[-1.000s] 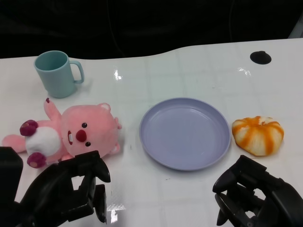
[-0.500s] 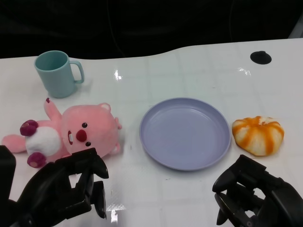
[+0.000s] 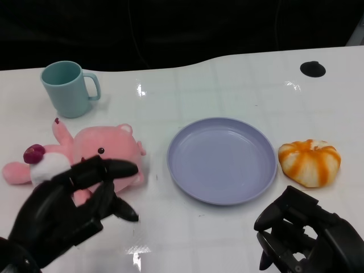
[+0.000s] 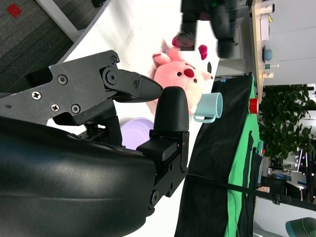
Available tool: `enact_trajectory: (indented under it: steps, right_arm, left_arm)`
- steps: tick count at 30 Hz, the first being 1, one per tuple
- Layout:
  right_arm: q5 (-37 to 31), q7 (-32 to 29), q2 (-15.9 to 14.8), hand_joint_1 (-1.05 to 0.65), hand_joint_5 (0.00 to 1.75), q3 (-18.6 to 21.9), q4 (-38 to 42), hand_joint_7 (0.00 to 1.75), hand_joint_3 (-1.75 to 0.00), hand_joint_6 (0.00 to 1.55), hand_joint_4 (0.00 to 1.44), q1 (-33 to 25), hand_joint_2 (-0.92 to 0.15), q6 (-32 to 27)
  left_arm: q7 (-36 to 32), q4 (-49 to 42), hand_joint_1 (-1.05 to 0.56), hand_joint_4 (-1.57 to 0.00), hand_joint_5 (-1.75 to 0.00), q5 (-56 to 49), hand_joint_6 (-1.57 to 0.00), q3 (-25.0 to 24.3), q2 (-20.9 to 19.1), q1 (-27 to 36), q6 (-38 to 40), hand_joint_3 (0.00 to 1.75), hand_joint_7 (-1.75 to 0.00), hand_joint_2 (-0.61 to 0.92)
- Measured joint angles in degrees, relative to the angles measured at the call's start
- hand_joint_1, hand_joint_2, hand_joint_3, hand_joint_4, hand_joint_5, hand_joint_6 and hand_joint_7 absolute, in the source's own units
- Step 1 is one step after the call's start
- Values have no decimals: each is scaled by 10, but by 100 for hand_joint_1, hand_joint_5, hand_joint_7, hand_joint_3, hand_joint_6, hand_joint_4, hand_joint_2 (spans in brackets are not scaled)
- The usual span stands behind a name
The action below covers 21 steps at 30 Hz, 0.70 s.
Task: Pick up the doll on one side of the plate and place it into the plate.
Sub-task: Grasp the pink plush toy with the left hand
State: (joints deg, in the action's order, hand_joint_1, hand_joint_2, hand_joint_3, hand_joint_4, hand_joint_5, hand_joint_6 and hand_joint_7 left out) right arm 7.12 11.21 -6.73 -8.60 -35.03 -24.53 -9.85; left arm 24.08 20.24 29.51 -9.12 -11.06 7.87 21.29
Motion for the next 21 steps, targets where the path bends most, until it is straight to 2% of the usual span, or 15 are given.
enact_trajectory:
  steps: [2,6,13,15,16,21]
  right_arm:
    - [-2,0,0,-34,174,0,0,161,-66,49,60,1,-85,0]
    - [-5,0,0,-34,174,-2,0,161,-66,50,60,1,-85,0]
    - [-6,-1,1,-34,173,-4,0,161,-66,50,61,1,-84,5]
    - [-6,-1,1,-34,173,-4,0,161,-66,50,61,0,-84,5]
    - [-6,-2,1,-34,173,-4,0,161,-66,49,61,0,-84,5]
    - [-4,-2,1,-34,174,-4,0,160,-65,49,60,0,-85,5]
  left_arm:
    - [6,-3,-43,-39,-100,-6,-52,-2,0,0,-34,18,-25,92]
    - [16,-12,-50,-26,-81,-30,-37,-2,-1,1,-93,9,-10,92]
    - [22,-36,-61,-2,-61,-120,-26,-1,-25,-2,-210,6,-2,92]
    - [16,-39,-62,0,-53,-160,-25,-2,-38,-4,-240,4,-2,92]
    - [11,-39,-62,0,-42,-182,-22,-3,-45,-6,-252,3,-2,92]
    - [-17,-40,-64,0,-30,-291,-16,-4,-90,-16,-270,1,0,90]
